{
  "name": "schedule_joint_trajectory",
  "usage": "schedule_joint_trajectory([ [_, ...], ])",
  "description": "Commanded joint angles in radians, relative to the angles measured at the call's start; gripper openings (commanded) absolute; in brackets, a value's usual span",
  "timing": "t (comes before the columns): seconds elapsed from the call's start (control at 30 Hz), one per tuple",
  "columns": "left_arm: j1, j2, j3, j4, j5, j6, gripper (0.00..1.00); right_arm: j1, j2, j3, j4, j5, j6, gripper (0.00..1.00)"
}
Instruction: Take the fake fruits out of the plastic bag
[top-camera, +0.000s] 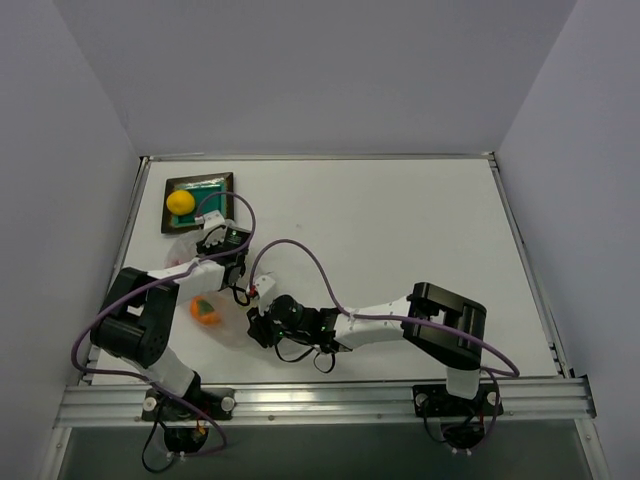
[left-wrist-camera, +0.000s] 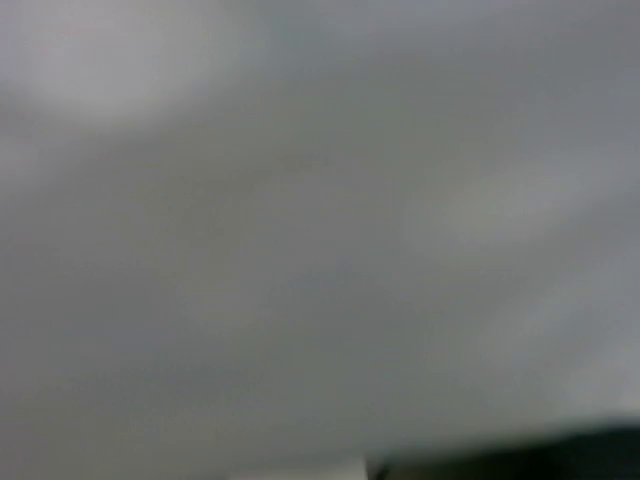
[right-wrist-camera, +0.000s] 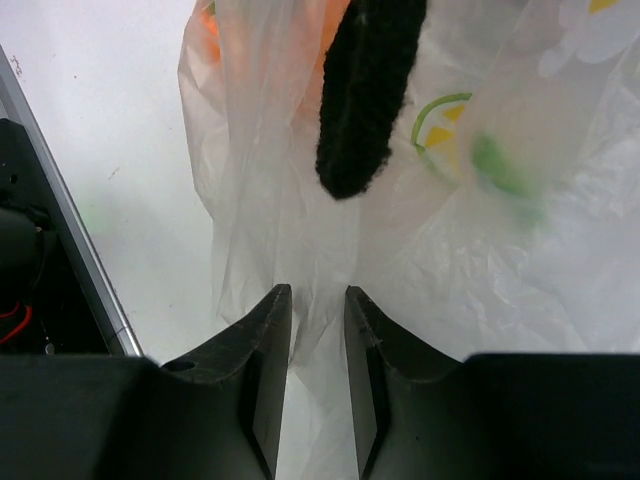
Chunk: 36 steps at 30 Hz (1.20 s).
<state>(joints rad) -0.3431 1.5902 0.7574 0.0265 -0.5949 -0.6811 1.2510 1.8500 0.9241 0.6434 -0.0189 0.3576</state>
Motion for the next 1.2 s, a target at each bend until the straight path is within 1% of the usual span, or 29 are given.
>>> schedule_joint_trajectory([
  [0.0,0.013,-0.021,0.048,0.053,-0.017,0.037,0.34,0.005,-0.015,0.009,0.03,0.011,0.0,0.23],
  [0.1,0.01,-0.059,0.037,0.049,0.004,0.032,0.23,0.002,-0.017,0.012,0.03,0.016,-0.002,0.22],
  [0.2,0.006,-0.104,0.026,0.01,0.041,0.009,0.18,-0.004,-0.023,0.021,0.03,0.016,-0.002,0.22],
  [0.23,-0.002,-0.116,0.023,-0.016,0.05,0.0,0.16,-0.007,-0.026,0.022,0.029,0.049,-0.002,0.21],
  [0.3,-0.014,-0.157,0.01,-0.025,0.069,-0.005,0.14,-0.015,-0.038,0.03,0.029,0.056,-0.003,0.21],
  [0.33,-0.019,-0.17,0.002,-0.064,0.072,-0.014,0.11,-0.019,-0.04,0.033,0.029,0.056,-0.003,0.21],
  [0.47,-0.02,-0.22,-0.03,-0.097,0.084,-0.018,0.03,-0.03,-0.061,0.036,0.029,0.068,-0.003,0.2],
  [0.57,-0.028,-0.254,-0.038,-0.112,0.101,-0.015,0.02,-0.032,-0.084,0.022,0.029,0.077,0.003,0.2],
  [0.67,-0.04,-0.285,-0.04,-0.145,0.069,-0.017,0.03,-0.033,-0.095,0.015,0.029,0.099,0.009,0.21],
  [0.7,-0.04,-0.288,-0.038,-0.155,0.055,-0.02,0.07,-0.033,-0.097,0.015,0.029,0.105,0.011,0.21],
  [0.73,-0.037,-0.286,-0.033,-0.168,0.038,-0.024,0.14,-0.033,-0.095,0.015,0.029,0.106,0.015,0.21],
  [0.77,-0.033,-0.28,-0.03,-0.165,0.026,-0.023,0.22,-0.033,-0.097,0.016,0.029,0.103,0.015,0.21],
  [0.8,-0.031,-0.268,-0.02,-0.165,0.021,-0.02,0.38,-0.033,-0.095,0.018,0.029,0.096,0.015,0.21],
  [0.9,-0.031,-0.243,-0.007,-0.151,0.01,-0.023,0.62,-0.033,-0.092,0.016,0.029,0.089,0.017,0.21],
  [1.03,-0.024,-0.225,0.008,-0.14,-0.012,-0.023,0.68,-0.033,-0.087,0.016,0.027,0.08,0.015,0.21],
  [1.17,0.009,-0.19,0.037,-0.112,-0.006,-0.009,0.68,-0.033,-0.092,0.012,0.03,0.079,0.015,0.21],
])
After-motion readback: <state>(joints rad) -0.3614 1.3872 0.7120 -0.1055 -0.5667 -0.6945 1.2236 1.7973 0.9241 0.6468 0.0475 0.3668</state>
